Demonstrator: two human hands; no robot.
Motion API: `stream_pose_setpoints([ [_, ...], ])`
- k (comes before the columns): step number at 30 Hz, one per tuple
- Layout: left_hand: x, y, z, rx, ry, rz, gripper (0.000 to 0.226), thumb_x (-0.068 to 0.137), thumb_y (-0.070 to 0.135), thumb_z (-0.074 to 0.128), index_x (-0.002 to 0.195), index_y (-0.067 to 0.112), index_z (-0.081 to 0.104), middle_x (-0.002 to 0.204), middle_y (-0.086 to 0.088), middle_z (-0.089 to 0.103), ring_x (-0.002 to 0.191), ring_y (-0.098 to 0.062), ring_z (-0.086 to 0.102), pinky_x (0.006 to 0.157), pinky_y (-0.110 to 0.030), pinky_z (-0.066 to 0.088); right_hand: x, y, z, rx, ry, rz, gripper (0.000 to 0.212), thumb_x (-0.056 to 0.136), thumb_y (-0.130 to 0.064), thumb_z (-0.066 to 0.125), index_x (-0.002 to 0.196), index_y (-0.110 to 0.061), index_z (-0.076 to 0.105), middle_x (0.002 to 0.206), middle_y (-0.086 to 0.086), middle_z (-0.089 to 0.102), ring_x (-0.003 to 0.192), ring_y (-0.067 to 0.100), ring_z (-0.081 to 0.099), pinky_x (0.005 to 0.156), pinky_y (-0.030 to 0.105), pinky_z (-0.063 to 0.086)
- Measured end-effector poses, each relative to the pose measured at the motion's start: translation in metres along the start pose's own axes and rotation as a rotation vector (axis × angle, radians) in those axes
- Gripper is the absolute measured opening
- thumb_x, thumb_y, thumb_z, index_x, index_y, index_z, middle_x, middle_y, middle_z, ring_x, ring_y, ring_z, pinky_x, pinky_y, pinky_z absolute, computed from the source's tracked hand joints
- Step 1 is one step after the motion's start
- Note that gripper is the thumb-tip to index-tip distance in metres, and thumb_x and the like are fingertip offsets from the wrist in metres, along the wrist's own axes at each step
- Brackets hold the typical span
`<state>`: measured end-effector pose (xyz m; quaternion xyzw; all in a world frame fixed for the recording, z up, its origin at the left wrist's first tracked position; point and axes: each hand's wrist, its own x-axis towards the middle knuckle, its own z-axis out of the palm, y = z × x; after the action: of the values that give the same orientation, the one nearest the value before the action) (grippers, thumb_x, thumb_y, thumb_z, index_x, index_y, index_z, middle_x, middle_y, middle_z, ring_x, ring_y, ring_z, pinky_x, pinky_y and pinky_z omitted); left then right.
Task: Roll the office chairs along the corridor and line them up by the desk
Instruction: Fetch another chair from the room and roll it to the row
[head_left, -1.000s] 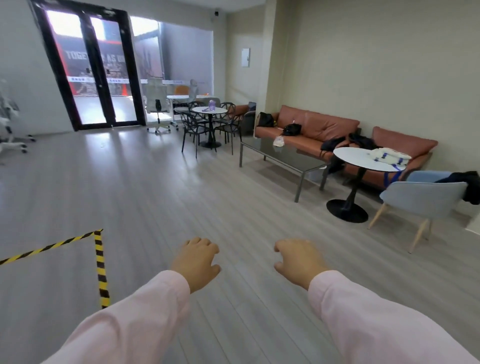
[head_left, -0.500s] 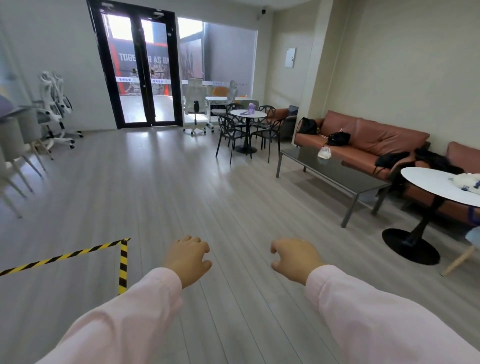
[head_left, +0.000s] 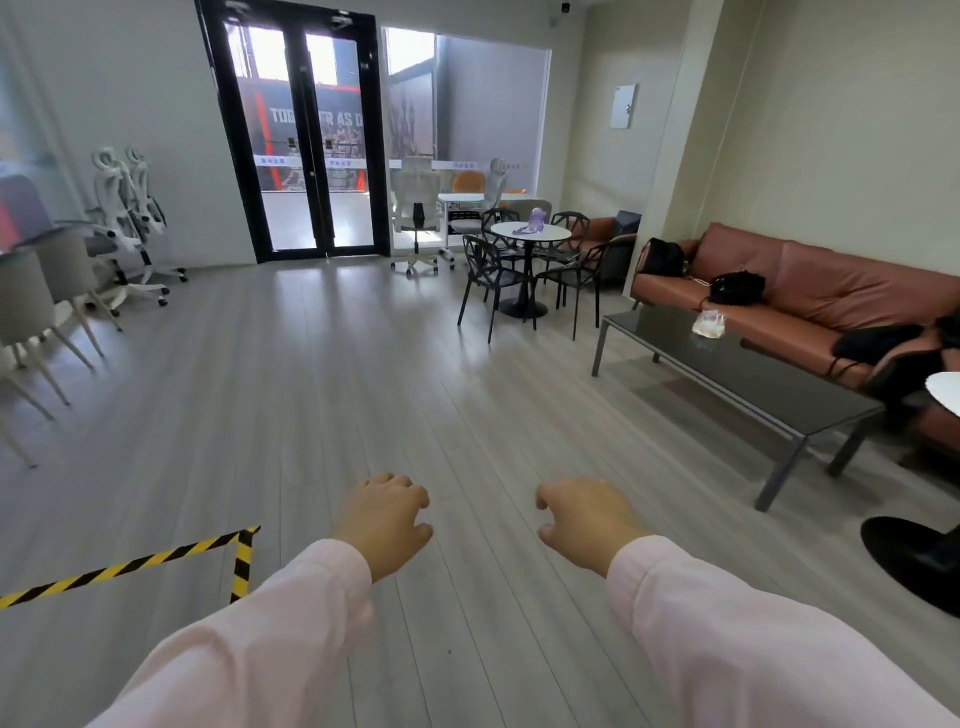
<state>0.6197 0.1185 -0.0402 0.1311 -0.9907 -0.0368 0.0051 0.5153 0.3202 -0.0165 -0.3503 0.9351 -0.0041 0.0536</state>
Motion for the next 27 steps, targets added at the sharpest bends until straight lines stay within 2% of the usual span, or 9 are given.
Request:
stream_pose_setpoints([
  [8, 0.211, -0.041, -0.02, 0.032, 0.066, -0.086, 0.042, 0.092, 0.041, 0.046, 0.13, 0.026, 0.047, 0.13, 0.006, 0.052, 0.121, -0.015, 0.043, 0.097, -0.026, 0.034, 0.234, 0.061, -0.045, -0.074, 0.063, -0.11, 0.032, 0.093, -0.03, 0.05, 0.122, -0.018, 0.056, 0.115, 0.005, 0.064, 0.105, 0.027, 0.059, 0.091, 0.033, 0.042],
  [14, 0.338, -0.097, -0.028, 0.043, 0.051, -0.152, 0.042, 0.091, 0.042, 0.046, 0.129, 0.025, 0.049, 0.129, 0.005, 0.053, 0.121, -0.015, 0.044, 0.099, -0.027, 0.035, 0.396, 0.063, -0.059, -0.137, 0.099, -0.222, 0.027, 0.09, -0.024, 0.05, 0.114, -0.015, 0.059, 0.109, 0.005, 0.065, 0.097, 0.029, 0.06, 0.084, 0.034, 0.044],
  [17, 0.407, -0.127, -0.021, 0.042, 0.05, -0.156, 0.042, 0.091, 0.043, 0.046, 0.129, 0.025, 0.049, 0.129, 0.005, 0.054, 0.12, -0.015, 0.045, 0.098, -0.028, 0.036, 0.473, 0.064, -0.052, -0.188, 0.095, -0.274, 0.026, 0.089, -0.024, 0.051, 0.113, -0.016, 0.059, 0.11, 0.006, 0.064, 0.098, 0.029, 0.059, 0.087, 0.035, 0.045],
  [23, 0.553, -0.207, -0.011, -0.018, 0.041, -0.152, 0.041, 0.091, 0.041, 0.047, 0.128, 0.025, 0.05, 0.128, 0.004, 0.054, 0.12, -0.016, 0.044, 0.098, -0.027, 0.035, 0.64, 0.062, -0.05, -0.21, 0.077, -0.261, 0.027, 0.089, -0.025, 0.051, 0.114, -0.017, 0.058, 0.112, 0.006, 0.064, 0.101, 0.028, 0.059, 0.089, 0.033, 0.041],
  [27, 0.658, -0.27, -0.024, -0.046, 0.056, -0.156, 0.04, 0.09, 0.042, 0.048, 0.126, 0.024, 0.052, 0.126, 0.004, 0.056, 0.119, -0.016, 0.044, 0.097, -0.028, 0.036, 0.749, 0.052, -0.082, -0.222, 0.095, -0.237, 0.026, 0.09, -0.023, 0.05, 0.113, -0.016, 0.058, 0.112, 0.006, 0.063, 0.102, 0.029, 0.058, 0.079, 0.03, 0.036],
])
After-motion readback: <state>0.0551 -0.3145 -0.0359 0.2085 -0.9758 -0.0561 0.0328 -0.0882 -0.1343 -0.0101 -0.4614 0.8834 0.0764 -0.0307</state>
